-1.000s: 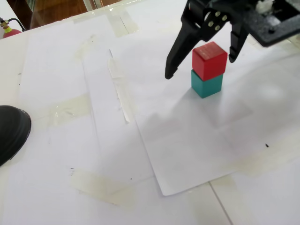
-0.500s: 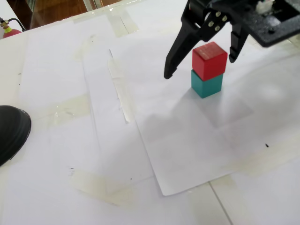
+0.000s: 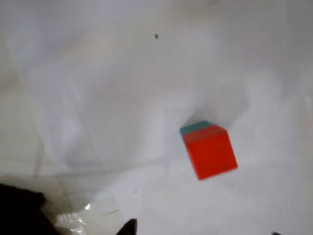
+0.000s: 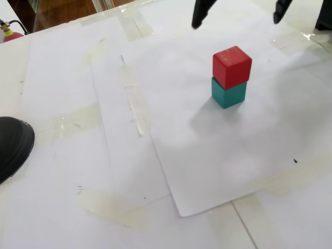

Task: Put the red cube on the top of the blue cube.

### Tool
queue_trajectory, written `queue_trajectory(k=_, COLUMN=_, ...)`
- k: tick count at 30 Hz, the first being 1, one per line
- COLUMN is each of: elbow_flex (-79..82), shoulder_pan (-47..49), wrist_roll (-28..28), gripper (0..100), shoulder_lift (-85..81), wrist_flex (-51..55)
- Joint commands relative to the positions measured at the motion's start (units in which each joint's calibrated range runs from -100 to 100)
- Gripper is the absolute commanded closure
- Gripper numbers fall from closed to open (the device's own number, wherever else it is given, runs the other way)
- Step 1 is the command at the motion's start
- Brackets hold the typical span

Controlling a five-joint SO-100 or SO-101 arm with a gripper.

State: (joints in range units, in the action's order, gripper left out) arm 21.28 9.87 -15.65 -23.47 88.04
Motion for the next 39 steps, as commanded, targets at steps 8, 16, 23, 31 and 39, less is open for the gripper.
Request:
queue_trajectory(k=8, elbow_flex=11.08, shoulder_pan=-5.1, wrist_roll=-19.44, gripper=83, shoulder_lift=-23.14, wrist_flex=0.13)
queue_trajectory(k=16, elbow_flex=27.15, shoulder_pan=-5.48, wrist_roll=-29.4, gripper=92, shoulder_lift=-39.36, wrist_flex=-0.36)
queue_trajectory(k=23, elbow_flex=45.67, shoulder_pan=-4.49, wrist_roll=-34.14, gripper=100, shoulder_lift=-61.16, wrist_flex=-6.14)
queue_trajectory(k=31, elbow_flex=51.66, shoulder_pan=-6.61, wrist_roll=-34.58, gripper=100, shoulder_lift=-74.04, wrist_flex=-11.2)
queue_trajectory(k=39, elbow_flex=50.03, shoulder_pan=-8.88, wrist_roll=-33.6, gripper=100, shoulder_lift=-73.95, wrist_flex=-10.3)
